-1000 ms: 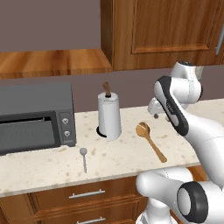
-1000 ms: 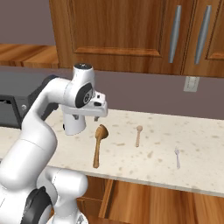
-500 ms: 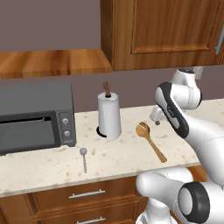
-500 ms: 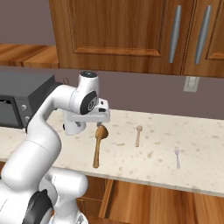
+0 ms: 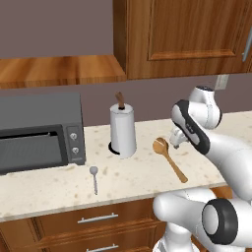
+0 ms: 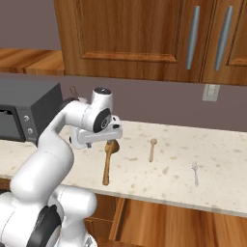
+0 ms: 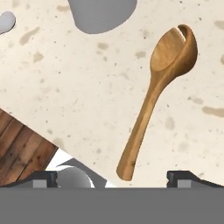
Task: Organize the utensils by type. Pick up the wooden spoons from the counter and place them in the open cabinet. Then pick up the metallic utensils from the counter and place them in the open drawer.
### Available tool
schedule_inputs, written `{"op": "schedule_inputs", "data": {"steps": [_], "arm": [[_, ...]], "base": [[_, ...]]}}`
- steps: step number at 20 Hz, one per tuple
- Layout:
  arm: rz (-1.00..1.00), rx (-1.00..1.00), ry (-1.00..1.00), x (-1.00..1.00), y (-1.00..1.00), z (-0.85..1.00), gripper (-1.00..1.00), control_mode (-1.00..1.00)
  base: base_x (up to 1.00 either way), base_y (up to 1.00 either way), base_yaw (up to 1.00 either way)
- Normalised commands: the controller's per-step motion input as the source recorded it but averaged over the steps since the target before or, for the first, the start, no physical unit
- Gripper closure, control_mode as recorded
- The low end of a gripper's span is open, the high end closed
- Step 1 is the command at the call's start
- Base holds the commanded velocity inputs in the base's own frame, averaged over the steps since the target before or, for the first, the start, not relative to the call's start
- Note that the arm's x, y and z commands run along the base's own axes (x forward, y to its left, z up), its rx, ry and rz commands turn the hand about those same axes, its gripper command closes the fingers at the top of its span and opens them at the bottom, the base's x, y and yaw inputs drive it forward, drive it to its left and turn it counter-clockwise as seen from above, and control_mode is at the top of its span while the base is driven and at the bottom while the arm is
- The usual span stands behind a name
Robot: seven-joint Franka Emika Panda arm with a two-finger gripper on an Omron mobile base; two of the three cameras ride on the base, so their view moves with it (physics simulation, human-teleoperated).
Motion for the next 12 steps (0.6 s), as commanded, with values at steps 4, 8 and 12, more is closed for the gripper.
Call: {"op": "schedule_inputs", "data": {"steps": [4, 8, 12], "arm": [[0.13, 0.00, 0.02, 0.25, 0.00, -0.29, -1.00, -1.00], [0.03, 0.00, 0.02, 0.19, 0.00, -0.32, -1.00, -1.00], [0.00, 0.00, 0.00, 0.06, 0.00, -0.32, -1.00, -1.00]], "base": [[0.00, 0.00, 0.00], [0.00, 0.00, 0.00], [0.00, 0.00, 0.00]]}}
